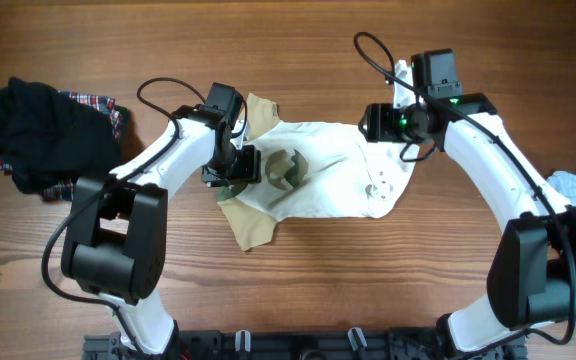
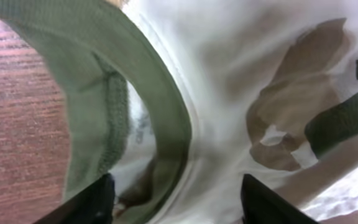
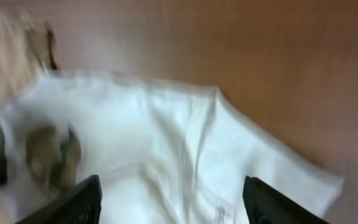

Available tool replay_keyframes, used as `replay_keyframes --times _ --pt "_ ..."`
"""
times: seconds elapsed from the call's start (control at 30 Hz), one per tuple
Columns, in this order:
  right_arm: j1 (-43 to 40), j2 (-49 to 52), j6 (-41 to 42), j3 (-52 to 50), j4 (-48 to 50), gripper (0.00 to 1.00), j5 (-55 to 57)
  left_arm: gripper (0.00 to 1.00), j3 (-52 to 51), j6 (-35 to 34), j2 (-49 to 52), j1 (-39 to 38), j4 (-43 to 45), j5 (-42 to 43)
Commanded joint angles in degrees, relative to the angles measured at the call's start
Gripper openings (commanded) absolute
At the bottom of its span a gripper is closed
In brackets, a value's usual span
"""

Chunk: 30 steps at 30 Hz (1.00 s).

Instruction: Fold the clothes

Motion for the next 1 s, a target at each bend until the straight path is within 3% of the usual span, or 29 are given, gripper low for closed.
replay_keyframes --times 0.0,0.07,0.2,0.4,0.53,0.63,0.77,0.97 --pt "0.24 -0.66 2.97 0.22 -7.98 0.74 -3.85 0.61 0.11 0.55 -1.27 0.09 0.24 -2.97" --pt "0.26 -0.66 2.40 0.20 -10.40 0.73 -7.17 0.58 1.11 0.39 -2.08 1.07 -0.39 -7.32" --pt "0.98 -0.66 0.59 0.11 -12.66 0.72 -9.66 0.67 2.36 0.31 -5.55 1.73 -1.25 -2.25" --pt "1.03 -0.61 1.03 -0.39 -12.44 0.68 -9.42 0.70 2.34 0.17 -6.58 4.13 -6.05 -5.51" --pt "-1.16 -0.61 5.20 -0.39 -12.02 0.76 -8.26 0.85 2.34 -3.37 -6.58 9.86 -1.92 -3.43" --pt "-1.64 -0.61 0.79 -0.39 -14.05 0.78 -9.44 0.80 2.29 -0.94 -6.58 12.61 -6.49 5.70" --pt "-1.64 -0.61 3.15 -0.39 -15.28 0.78 -9.09 0.72 1.81 -0.81 -6.58 9.81 -13.46 5.73" --pt "-1.64 -0.61 5.44 -0.39 -19.41 0.79 -7.32 0.71 -1.66 -1.42 -6.58 5.68 -17.92 5.51"
